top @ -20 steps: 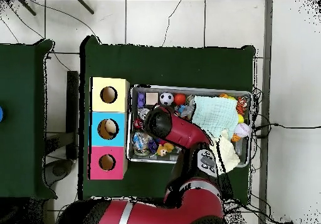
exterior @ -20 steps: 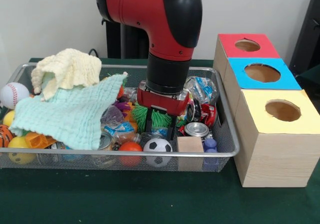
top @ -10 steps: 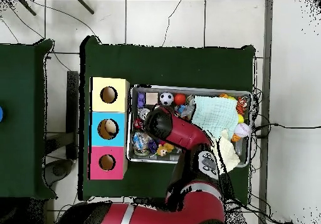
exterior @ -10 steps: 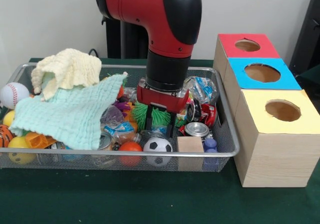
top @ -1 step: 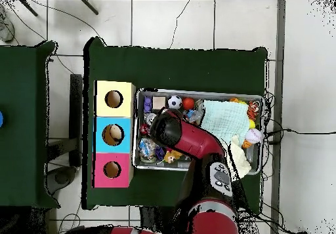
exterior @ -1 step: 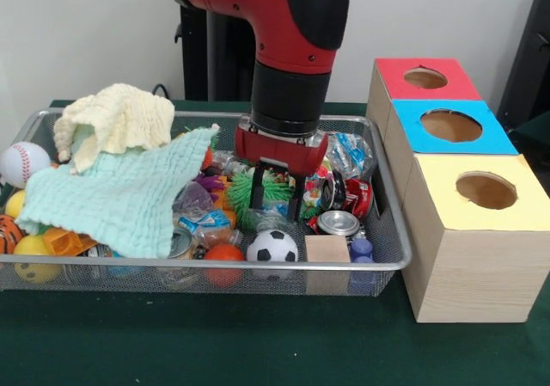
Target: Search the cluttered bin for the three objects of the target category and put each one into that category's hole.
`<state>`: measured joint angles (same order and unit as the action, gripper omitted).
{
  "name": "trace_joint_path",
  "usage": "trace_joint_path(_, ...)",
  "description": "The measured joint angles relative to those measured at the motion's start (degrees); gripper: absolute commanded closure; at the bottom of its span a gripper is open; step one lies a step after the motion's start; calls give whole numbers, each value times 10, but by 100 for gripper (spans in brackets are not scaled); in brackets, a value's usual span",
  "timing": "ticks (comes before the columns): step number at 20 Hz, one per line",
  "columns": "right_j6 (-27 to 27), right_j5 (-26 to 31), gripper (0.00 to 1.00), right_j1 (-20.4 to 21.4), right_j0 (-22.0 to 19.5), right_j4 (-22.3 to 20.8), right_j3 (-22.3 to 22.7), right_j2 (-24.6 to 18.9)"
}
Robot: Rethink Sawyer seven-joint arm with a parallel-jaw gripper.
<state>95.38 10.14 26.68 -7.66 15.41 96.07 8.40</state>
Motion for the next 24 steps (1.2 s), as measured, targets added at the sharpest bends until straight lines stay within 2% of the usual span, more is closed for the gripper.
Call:
trace_joint_path(17,0,15,100,29,0,0,9,-1)
trace_joint_path(24,0,15,100,46,-2,0,36,-4)
